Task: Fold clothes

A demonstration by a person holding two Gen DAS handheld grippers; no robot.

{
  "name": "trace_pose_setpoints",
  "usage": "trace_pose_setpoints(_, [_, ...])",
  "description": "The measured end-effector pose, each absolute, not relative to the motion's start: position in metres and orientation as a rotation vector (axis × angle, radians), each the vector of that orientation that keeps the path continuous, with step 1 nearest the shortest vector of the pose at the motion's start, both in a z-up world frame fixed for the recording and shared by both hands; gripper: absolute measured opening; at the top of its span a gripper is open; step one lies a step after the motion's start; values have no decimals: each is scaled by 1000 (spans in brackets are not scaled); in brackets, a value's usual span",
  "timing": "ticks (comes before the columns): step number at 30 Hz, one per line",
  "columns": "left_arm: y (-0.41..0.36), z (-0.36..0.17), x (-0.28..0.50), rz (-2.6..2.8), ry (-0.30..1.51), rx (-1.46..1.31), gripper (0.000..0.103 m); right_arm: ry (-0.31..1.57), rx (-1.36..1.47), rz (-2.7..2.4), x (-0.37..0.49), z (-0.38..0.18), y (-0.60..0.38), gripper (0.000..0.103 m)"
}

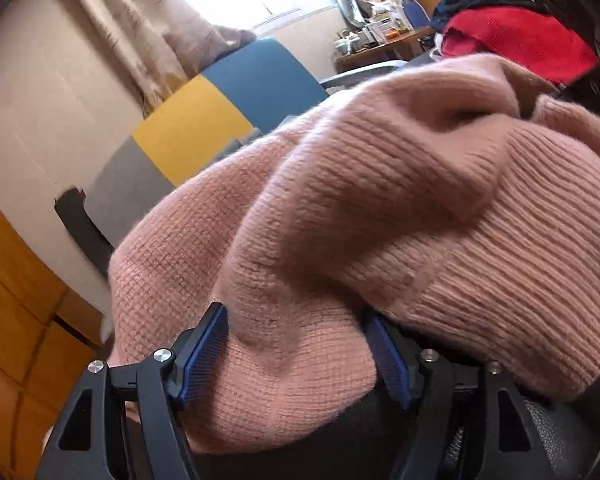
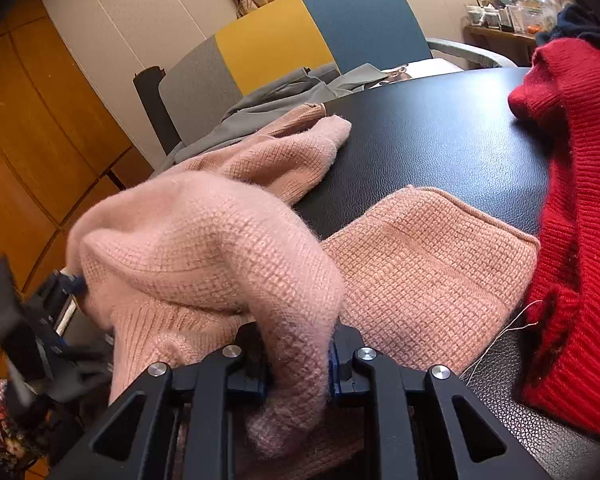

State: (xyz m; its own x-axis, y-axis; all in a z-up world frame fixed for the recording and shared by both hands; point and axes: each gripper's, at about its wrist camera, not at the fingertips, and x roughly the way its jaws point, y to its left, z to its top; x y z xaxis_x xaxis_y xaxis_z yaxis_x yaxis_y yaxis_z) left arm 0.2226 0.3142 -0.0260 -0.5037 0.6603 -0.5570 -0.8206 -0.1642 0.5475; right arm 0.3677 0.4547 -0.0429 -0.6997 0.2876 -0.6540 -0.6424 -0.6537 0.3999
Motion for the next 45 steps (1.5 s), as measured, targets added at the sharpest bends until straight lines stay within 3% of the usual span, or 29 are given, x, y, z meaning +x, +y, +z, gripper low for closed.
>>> trace_pose_setpoints(1, [316, -25, 221, 1832, 1010, -267, 59, 851, -752, 2332, 367, -43, 454, 20])
trace_pose_setpoints(3, [319, -22, 216, 1799, 943, -369, 32, 847, -748, 2328, 366, -42, 453, 21])
trace_pose_setpoints(6, [318, -16, 212, 1803, 869, -445, 19, 842, -755, 2314, 364, -40, 451, 21])
trace_pose_setpoints(12, [287, 30, 218, 1930, 664, -377, 12, 823, -717, 2414, 364, -15, 441, 16])
trace_pose_setpoints(22, [233, 117, 188, 1964, 182, -389, 11, 671, -445, 2611, 368, 79, 409, 14])
trace_pose_setpoints(29, [213, 159, 187, 1982, 86, -288, 11, 417, -281, 2743, 369, 149, 364, 13])
trace_pose_setpoints(39, [174, 273, 204, 1930, -54, 0, 11, 209, 94, 2813, 391, 262, 336, 13])
trace_pose_setpoints(45, [153, 315, 217, 1878, -121, 84, 11, 144, 249, 2863, 398, 310, 317, 13])
